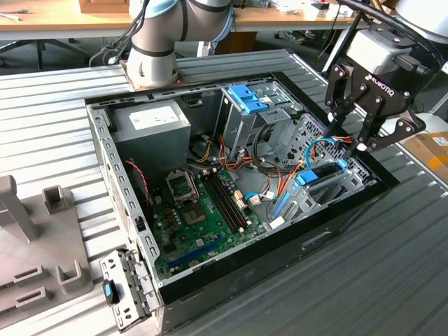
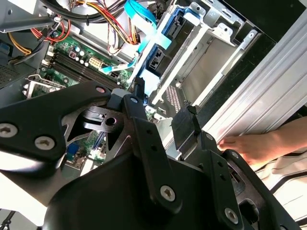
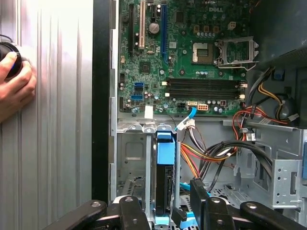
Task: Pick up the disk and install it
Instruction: 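Insert the first disk wire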
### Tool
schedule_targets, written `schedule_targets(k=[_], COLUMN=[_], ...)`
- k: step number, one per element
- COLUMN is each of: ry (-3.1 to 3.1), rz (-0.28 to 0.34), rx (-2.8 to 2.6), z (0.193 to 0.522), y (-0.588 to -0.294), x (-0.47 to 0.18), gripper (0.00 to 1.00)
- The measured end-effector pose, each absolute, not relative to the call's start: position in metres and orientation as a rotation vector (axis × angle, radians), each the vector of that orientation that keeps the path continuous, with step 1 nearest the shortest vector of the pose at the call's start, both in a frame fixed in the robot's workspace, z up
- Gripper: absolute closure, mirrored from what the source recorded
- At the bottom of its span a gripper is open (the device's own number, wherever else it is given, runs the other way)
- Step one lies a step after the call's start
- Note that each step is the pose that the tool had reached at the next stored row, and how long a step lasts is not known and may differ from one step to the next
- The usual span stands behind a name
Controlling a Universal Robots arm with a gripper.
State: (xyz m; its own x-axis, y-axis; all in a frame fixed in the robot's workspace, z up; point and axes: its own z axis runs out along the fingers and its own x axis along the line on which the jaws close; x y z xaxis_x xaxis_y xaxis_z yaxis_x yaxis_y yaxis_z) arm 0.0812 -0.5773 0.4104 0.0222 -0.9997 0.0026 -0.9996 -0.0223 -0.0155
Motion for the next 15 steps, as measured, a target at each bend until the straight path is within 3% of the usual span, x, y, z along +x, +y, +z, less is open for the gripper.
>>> schedule_targets(k=[15], ry=[2.19], rz=[-0.02], rx=[-2.239], z=[0.4103], y=[-0.5724], x=[0.0871], gripper=[0.5])
